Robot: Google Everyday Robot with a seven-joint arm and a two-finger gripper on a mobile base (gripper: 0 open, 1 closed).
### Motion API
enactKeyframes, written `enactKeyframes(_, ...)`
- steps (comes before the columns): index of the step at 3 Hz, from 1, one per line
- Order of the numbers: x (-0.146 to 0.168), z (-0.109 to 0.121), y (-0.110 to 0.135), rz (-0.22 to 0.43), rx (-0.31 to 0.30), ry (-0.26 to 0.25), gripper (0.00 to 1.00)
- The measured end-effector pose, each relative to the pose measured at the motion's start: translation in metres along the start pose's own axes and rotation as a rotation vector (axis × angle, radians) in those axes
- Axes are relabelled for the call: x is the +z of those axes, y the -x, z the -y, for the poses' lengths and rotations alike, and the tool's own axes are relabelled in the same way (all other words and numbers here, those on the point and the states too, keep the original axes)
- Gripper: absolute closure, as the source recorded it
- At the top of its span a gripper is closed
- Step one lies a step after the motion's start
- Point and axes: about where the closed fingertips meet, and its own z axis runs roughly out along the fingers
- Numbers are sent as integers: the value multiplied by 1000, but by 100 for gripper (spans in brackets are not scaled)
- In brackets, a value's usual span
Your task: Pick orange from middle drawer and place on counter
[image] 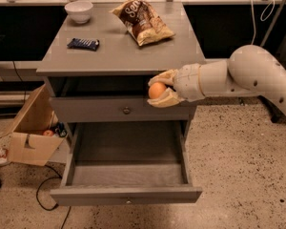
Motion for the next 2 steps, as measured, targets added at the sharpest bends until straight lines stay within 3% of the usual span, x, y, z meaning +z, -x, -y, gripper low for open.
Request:
enactKeyframes(1,-4,44,14,-26,-23,-42,100)
enactKeyframes(2,-6,100,24,-46,10,-139,100)
